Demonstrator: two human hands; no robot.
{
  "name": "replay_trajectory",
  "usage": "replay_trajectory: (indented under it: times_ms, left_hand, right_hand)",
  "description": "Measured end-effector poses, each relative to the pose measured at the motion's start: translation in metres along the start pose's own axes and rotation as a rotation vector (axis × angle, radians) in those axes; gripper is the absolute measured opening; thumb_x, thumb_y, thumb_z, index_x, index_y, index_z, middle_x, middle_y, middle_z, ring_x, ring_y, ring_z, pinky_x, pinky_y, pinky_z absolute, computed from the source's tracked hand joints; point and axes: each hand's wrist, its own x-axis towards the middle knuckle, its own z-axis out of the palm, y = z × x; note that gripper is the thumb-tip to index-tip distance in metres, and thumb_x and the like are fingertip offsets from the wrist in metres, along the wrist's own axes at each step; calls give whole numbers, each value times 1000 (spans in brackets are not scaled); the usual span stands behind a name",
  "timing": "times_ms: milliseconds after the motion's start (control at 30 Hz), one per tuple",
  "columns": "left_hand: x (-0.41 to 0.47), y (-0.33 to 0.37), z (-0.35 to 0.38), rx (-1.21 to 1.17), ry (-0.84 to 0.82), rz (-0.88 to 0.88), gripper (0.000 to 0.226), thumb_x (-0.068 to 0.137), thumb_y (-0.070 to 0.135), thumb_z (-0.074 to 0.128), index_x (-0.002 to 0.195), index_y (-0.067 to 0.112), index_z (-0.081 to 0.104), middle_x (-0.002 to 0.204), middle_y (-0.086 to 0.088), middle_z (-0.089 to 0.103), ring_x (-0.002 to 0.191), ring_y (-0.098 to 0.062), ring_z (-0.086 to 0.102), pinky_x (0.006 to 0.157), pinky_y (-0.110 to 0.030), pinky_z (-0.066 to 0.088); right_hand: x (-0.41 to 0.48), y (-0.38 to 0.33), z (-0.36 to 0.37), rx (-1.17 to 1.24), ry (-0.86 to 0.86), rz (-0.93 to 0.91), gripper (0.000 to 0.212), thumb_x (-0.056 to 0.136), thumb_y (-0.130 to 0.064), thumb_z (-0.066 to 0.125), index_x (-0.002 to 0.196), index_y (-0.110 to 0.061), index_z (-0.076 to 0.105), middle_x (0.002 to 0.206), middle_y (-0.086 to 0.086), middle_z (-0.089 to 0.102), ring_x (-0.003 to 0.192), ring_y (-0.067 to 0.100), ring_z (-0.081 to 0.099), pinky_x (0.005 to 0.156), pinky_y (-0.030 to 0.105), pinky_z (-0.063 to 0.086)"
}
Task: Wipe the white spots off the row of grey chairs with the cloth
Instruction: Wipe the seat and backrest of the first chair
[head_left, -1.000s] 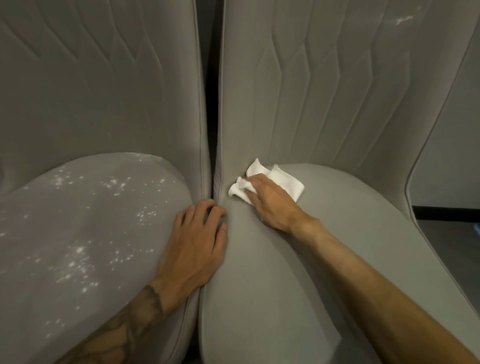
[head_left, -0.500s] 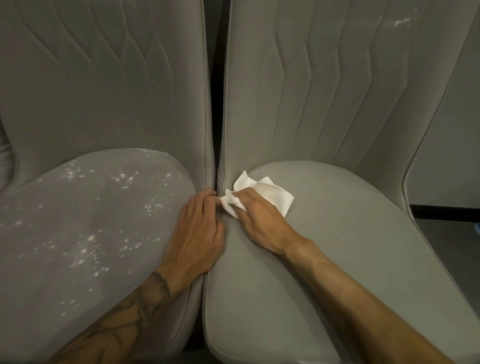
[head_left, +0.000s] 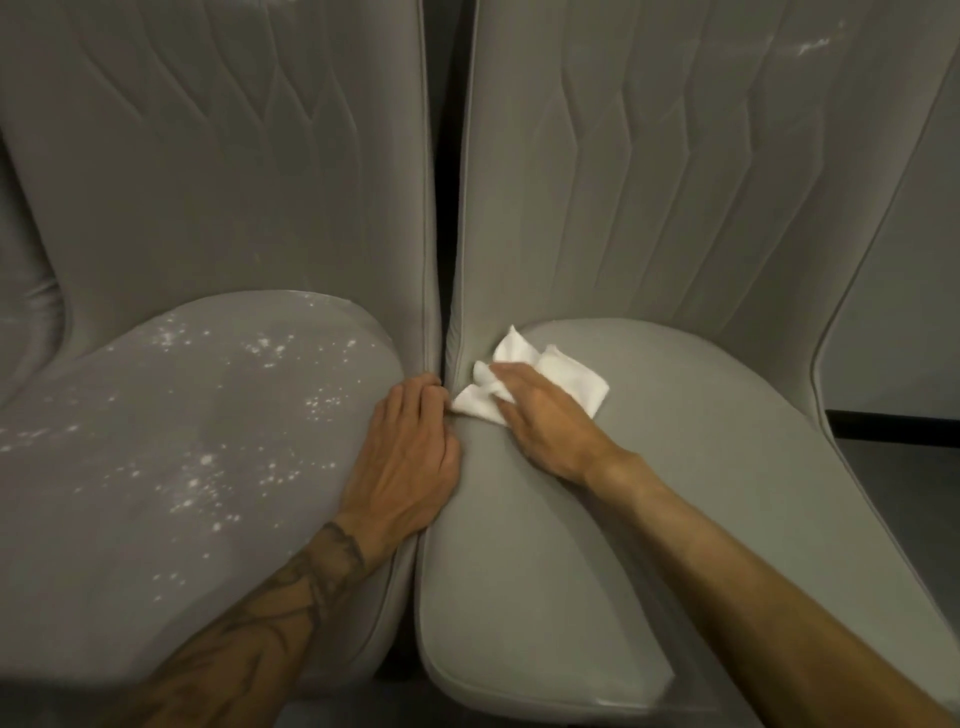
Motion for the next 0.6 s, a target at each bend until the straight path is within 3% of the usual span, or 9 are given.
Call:
replay_trajectory:
  times_ms: [167, 267, 333, 467, 533, 600]
  left_hand:
    - [-1, -5, 2, 35, -11, 22, 31, 94, 24, 41, 118, 11, 56, 129, -12, 57, 111, -31, 55, 97, -46, 49]
    - [-1, -6, 1, 37, -37, 31, 34, 96, 26, 39, 119, 10, 58, 131, -13, 58, 113, -31, 56, 98, -46, 49]
    - [1, -6, -1, 53, -60, 32, 35, 96, 27, 40, 120, 9, 58, 133, -12, 58, 115, -30, 55, 100, -45, 49]
    - [1, -5, -2, 58, -70, 26, 34, 97, 29, 40, 121, 11, 58, 135, -11, 57, 118, -28, 54, 102, -45, 49]
    - [2, -4, -1, 62, -61, 21, 37, 98, 29, 38, 122, 11, 59, 134, -11, 59, 117, -28, 57, 101, -45, 51]
    - [3, -4, 0, 70, -47, 34, 38, 98, 29, 36, 121, 12, 61, 133, -12, 61, 116, -28, 59, 100, -44, 53]
  right_hand:
    - [1, -17, 22, 36, 82, 39, 37, 105, -20, 47, 139, -7, 55, 137, 11, 59, 126, 25, 53, 109, 20, 30]
    - [-4, -11, 19, 14, 65, -17, 37, 105, -16, 48, 141, -11, 54, 142, 7, 57, 131, 20, 51, 112, 12, 25]
    - [8, 4, 9, -25, 97, 41, 38, 105, -18, 47, 143, -13, 53, 143, 7, 56, 132, 21, 50, 108, 7, 21]
    - [26, -8, 21, 17, 220, 175, 29, 101, -9, 50, 128, -4, 60, 125, 15, 63, 116, 32, 57, 99, 24, 35]
    - [17, -22, 37, 57, 211, 119, 28, 99, -5, 52, 125, -1, 60, 118, 14, 65, 109, 25, 57, 96, 14, 35]
    - [9, -16, 31, 64, 192, 80, 34, 102, -12, 52, 135, -7, 57, 125, 7, 64, 114, 14, 53, 98, -2, 24]
